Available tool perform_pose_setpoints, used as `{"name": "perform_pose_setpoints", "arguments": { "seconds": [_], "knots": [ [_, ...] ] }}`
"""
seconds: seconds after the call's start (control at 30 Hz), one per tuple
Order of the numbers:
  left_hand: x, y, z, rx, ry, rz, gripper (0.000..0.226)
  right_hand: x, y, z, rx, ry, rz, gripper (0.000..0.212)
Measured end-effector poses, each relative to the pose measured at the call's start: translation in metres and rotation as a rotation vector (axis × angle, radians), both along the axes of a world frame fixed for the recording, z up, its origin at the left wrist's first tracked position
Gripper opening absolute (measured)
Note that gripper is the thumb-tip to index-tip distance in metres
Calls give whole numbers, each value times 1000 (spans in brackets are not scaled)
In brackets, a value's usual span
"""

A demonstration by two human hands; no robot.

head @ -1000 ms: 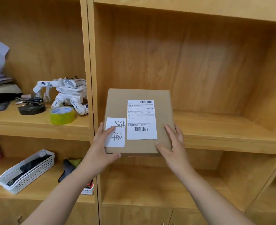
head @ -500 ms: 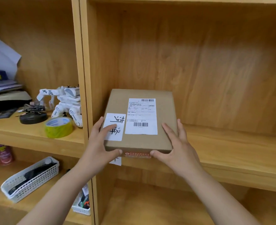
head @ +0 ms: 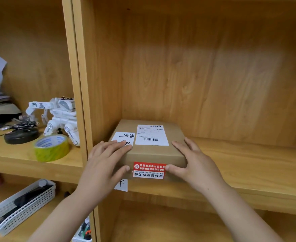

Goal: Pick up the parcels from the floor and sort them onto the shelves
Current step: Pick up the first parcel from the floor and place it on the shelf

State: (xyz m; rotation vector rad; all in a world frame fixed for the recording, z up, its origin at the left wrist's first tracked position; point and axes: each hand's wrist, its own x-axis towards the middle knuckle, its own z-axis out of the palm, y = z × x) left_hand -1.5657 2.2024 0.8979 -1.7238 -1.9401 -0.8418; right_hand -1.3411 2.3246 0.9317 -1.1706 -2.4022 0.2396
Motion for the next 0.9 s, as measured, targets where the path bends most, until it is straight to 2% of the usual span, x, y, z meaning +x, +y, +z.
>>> {"name": "perform_pose_setpoints", "arguments": {
  "seconds": [0.27,0.6,0.9],
  "knots": [
    [-7,15,7,-7,188,71,53,-21,-1,0,108,-44,-37,71],
    [-19,32,10,10,191,131,54,-48,8,0,60,-23,-66,68],
    [-20,38,13,5,175,127,53,-55,10,-2,131,-70,-133,66]
  ]
}}
